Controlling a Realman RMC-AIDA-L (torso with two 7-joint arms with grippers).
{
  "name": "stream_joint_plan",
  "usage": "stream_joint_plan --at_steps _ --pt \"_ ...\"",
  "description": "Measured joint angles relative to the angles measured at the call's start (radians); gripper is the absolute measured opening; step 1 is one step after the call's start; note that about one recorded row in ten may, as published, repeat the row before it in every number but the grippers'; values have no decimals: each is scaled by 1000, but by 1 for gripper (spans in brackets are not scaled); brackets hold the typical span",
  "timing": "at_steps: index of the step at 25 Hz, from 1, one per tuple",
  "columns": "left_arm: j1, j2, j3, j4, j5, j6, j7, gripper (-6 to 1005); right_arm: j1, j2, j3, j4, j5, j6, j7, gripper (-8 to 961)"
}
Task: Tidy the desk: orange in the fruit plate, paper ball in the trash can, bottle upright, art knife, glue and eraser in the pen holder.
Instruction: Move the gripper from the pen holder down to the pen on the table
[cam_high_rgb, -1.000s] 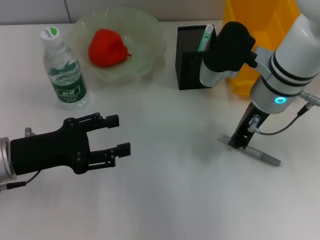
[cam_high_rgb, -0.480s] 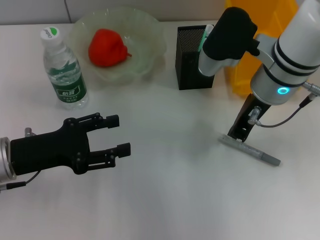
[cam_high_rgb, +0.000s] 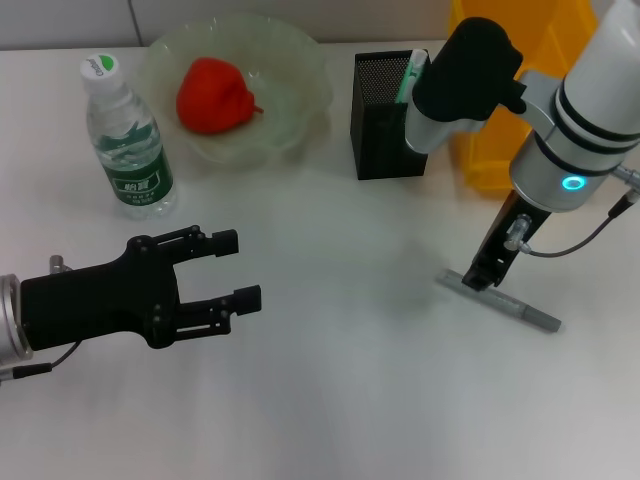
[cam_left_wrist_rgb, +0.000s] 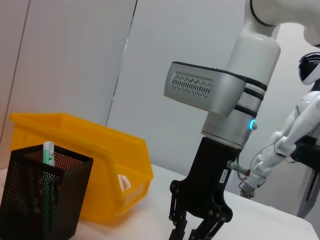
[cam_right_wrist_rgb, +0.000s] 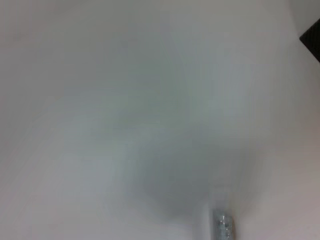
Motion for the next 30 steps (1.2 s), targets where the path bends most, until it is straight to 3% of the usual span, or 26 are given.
stream_joint_plan --at_steps 6,30 --pt "-1 0 0 0 0 -2 -4 787 2 3 -12 52 1 40 -22 328" --pt "-6 -2 0 0 0 -4 -6 786 6 6 -51 96 8 71 -40 334"
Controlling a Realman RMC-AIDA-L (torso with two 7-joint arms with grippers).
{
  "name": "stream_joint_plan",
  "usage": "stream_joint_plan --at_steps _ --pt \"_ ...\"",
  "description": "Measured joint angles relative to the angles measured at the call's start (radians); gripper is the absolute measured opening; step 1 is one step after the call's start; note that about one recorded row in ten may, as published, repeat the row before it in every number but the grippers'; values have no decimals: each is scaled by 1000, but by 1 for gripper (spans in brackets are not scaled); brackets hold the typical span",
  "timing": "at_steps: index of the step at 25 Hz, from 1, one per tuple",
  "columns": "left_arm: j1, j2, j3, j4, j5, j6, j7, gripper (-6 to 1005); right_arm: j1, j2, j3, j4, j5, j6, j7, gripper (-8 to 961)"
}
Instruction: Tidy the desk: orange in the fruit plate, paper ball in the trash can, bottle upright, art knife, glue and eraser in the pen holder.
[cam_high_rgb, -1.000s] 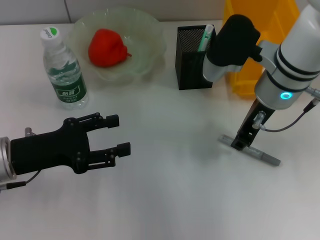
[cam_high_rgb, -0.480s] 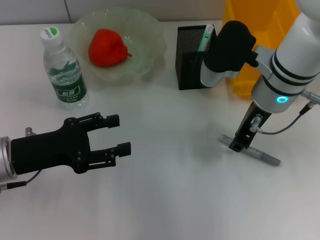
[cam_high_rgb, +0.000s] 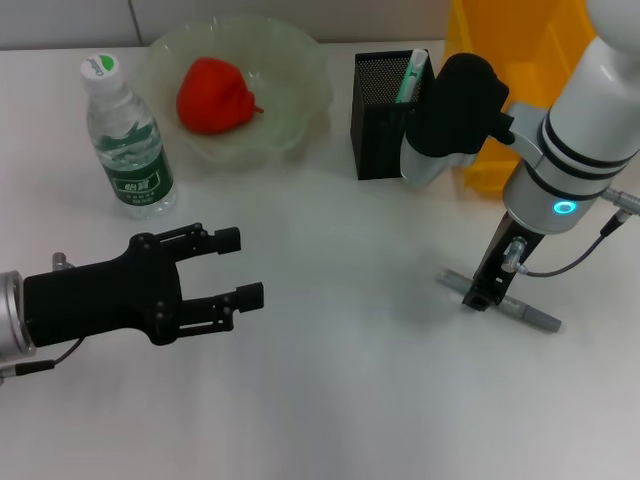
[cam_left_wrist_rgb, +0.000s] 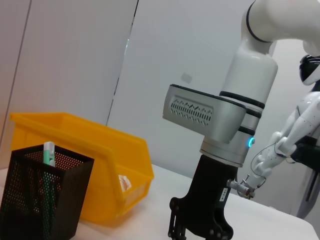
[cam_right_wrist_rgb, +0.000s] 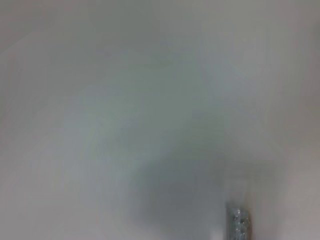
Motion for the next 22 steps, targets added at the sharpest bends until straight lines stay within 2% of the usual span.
stream_joint_plan --at_steps 4,6,11,15,18,20,21,22 --pt "-1 0 0 0 0 0 0 786 -5 0 -2 -7 0 0 0 335" --pt "-2 0 0 0 0 0 0 786 -5 0 -2 -6 -3 0 0 218" --pt "-4 -3 0 0 0 -5 0 786 -1 0 -2 -1 -6 -1 0 139" --pt "-6 -4 0 0 0 -8 0 786 -1 0 2 -13 -6 -6 0 137" --pt "-6 -5 0 0 0 -8 0 786 -11 -2 28 -78 -1 -32 -1 136" --pt "-6 -5 0 0 0 -8 0 786 -28 -3 70 -155 6 -62 -4 135" --pt "-10 -5 0 0 0 -8 1 786 -48 -5 123 -226 28 -90 -17 134" --pt "-11 -5 0 0 0 -9 1 786 -48 -5 123 -226 28 -90 -17 134"
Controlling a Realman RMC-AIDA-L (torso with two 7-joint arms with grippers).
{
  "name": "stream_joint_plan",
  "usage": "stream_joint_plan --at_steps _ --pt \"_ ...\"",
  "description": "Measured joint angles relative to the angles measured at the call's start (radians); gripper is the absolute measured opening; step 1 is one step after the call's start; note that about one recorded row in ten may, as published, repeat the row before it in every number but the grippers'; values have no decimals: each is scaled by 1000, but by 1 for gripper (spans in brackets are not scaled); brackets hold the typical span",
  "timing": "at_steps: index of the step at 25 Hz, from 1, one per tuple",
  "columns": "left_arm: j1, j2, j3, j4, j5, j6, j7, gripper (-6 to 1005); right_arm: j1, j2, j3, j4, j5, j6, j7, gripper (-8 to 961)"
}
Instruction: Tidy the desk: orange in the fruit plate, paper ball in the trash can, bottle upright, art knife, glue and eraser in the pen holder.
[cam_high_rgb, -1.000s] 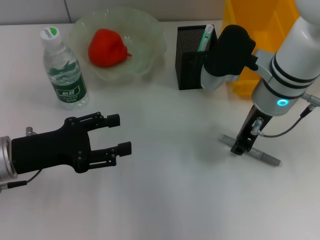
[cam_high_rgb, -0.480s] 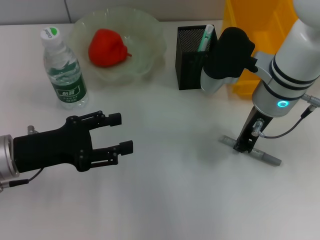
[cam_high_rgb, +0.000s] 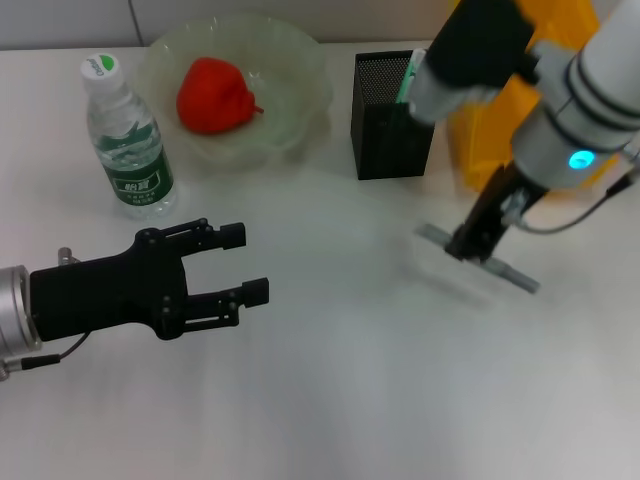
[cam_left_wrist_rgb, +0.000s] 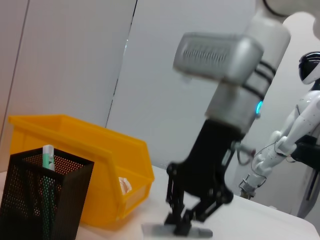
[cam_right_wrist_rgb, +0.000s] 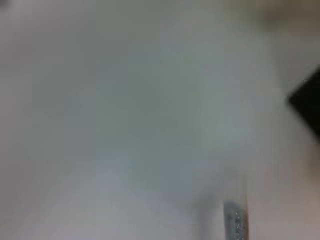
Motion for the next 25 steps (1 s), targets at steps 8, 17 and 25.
stream_joint_plan --at_steps 8,17,25 --pt "-2 -2 -2 -5 -1 -3 8 786 -97 -2 296 -170 263 12 -171 130" --pt "9 -17 -3 -11 -14 2 65 786 -171 -5 547 85 709 242 -572 126" --pt "9 -19 -23 -36 -14 -12 97 786 -130 -4 583 342 858 405 -828 126"
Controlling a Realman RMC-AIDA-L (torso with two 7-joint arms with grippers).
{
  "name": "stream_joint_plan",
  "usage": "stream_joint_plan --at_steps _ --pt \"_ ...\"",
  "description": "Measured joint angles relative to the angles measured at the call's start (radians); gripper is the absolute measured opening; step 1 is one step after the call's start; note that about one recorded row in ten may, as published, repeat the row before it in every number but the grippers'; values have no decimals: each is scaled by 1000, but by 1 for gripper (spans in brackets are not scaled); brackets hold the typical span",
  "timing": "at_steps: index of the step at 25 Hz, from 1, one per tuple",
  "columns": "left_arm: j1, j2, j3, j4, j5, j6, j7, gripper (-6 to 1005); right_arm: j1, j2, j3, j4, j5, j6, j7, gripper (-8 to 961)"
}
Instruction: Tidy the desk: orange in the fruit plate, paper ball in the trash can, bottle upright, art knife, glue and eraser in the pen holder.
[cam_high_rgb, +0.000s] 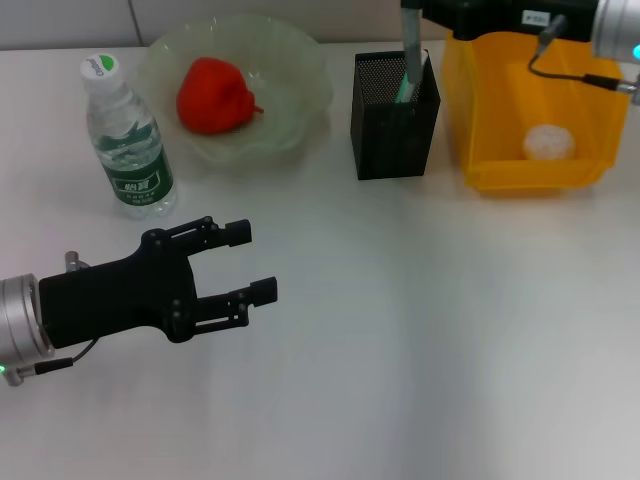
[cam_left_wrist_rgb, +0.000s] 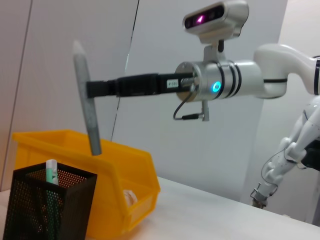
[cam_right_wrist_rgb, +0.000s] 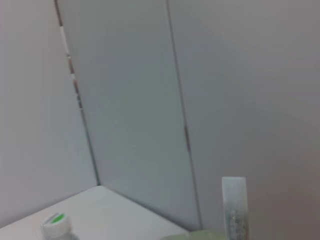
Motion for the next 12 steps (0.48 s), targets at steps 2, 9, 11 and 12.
stream_joint_plan --at_steps 2,9,11,12 --pt "1 1 -5 -1 0 0 0 786 14 1 -3 51 27 40 -48 127" --pt "12 1 -5 -1 0 1 1 786 67 4 -10 212 115 178 -215 129" --pt "15 2 -5 -1 0 1 1 786 73 4 -10 230 120 194 -223 129" --pt "15 2 -5 -1 0 1 1 786 79 4 -10 244 122 206 -229 129"
